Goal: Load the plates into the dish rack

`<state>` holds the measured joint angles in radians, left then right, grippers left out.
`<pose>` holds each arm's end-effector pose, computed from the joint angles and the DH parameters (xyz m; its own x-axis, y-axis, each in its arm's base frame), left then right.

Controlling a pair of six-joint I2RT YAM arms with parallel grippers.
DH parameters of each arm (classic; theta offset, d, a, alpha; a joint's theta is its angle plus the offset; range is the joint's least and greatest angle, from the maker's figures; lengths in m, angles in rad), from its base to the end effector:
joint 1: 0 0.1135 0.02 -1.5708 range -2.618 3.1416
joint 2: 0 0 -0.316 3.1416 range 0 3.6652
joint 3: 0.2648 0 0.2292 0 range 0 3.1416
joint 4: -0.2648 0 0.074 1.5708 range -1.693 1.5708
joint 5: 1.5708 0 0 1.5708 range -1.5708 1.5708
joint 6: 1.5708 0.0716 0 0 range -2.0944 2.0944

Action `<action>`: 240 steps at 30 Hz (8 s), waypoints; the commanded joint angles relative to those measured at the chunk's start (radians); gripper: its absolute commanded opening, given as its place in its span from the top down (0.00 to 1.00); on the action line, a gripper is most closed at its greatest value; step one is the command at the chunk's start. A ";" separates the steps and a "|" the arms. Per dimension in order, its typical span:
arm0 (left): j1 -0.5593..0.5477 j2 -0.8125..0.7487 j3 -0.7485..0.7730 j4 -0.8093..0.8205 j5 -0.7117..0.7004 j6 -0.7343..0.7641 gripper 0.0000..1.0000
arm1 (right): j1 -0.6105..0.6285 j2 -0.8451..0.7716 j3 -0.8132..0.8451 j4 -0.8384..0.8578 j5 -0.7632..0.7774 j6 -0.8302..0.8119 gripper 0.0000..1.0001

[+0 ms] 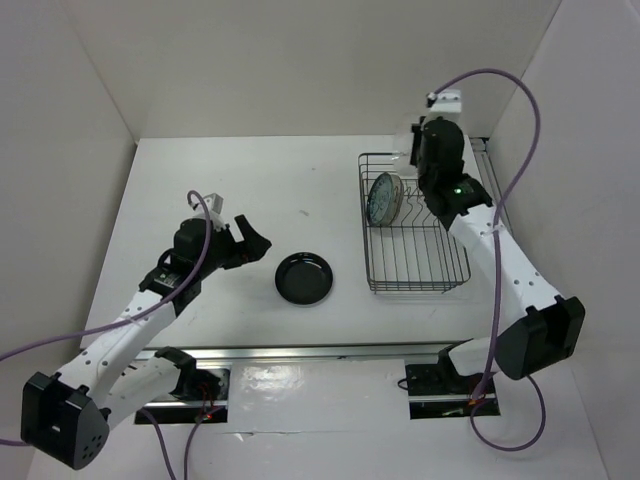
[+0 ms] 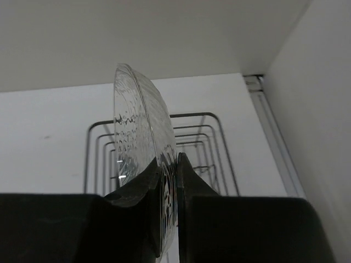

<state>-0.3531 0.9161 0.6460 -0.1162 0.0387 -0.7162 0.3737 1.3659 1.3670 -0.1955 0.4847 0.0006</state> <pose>0.1788 -0.0689 0.3081 -0.5156 -0.5091 -0.6892 0.0539 0.7834 -0.6191 0.3023 0.0827 0.4566 -0.1798 -0.0699 -0.9812 0.1027 0.9907 -0.0894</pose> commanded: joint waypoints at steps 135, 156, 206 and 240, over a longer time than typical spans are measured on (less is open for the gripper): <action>-0.089 -0.092 -0.092 0.296 0.184 0.020 1.00 | 0.180 -0.151 -0.385 0.145 -0.911 0.124 0.03; -0.089 -0.043 -0.071 0.274 0.164 0.020 0.68 | 0.217 -0.108 -0.424 0.182 -0.821 0.237 1.00; -0.089 -0.017 -0.137 0.280 0.198 -0.049 0.00 | -0.222 0.107 -0.189 0.033 0.166 0.018 1.00; -0.119 0.099 0.292 -0.253 -0.038 0.027 0.00 | -0.038 -0.154 -0.012 -0.338 0.041 0.254 0.01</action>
<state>-0.4564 1.0115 0.7979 -0.1986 0.0944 -0.7406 0.3031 1.3548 1.3102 -0.4263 0.6418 0.1791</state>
